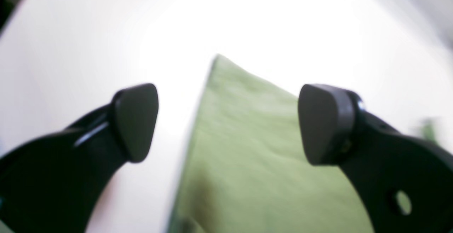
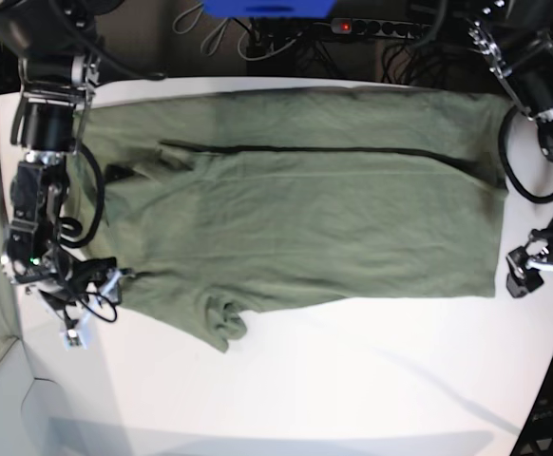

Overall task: Layout the t-shirt on the table in an organized manner, then fold the t-shirt properly
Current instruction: 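Move both grippers to the hem edge and grasp it, then lift the hem with both grippers and fold it over toward the collar, then release the strip end with the right gripper and regrasp it nearer the fold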

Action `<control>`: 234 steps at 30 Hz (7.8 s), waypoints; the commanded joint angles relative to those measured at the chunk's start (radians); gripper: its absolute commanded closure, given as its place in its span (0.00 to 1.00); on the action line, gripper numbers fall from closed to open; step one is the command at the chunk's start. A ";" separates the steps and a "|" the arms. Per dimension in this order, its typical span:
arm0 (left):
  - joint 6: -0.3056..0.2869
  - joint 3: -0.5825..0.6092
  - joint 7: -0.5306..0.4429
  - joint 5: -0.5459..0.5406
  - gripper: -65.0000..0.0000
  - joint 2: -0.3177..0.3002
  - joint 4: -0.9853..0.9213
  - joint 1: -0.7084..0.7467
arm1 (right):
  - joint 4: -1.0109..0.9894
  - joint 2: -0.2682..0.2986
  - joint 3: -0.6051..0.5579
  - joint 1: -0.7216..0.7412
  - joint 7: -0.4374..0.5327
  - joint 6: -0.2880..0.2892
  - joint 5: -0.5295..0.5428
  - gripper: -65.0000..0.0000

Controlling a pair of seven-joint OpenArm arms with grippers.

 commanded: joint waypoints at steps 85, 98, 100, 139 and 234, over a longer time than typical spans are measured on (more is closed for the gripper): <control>-0.017 0.307 -0.489 0.105 1.00 0.002 -0.470 -0.144 | -0.410 0.076 -0.115 0.029 0.652 0.006 0.012 1.00; -0.017 0.271 -0.383 -0.033 1.00 -0.001 -0.191 -0.015 | -0.009 0.033 0.068 -0.194 0.649 0.008 0.012 1.00; -0.016 0.271 -0.359 -0.057 1.00 -0.001 -0.136 0.009 | 0.064 0.018 0.091 -0.240 0.649 0.009 0.012 1.00; -0.019 0.045 -0.216 -0.214 1.00 0.033 0.378 0.502 | 0.541 -0.133 0.341 -0.738 0.652 0.270 0.013 1.00; -0.019 0.125 -0.214 -0.202 0.48 -0.013 0.074 0.491 | 0.122 -0.133 0.124 -0.278 0.157 0.270 0.009 0.60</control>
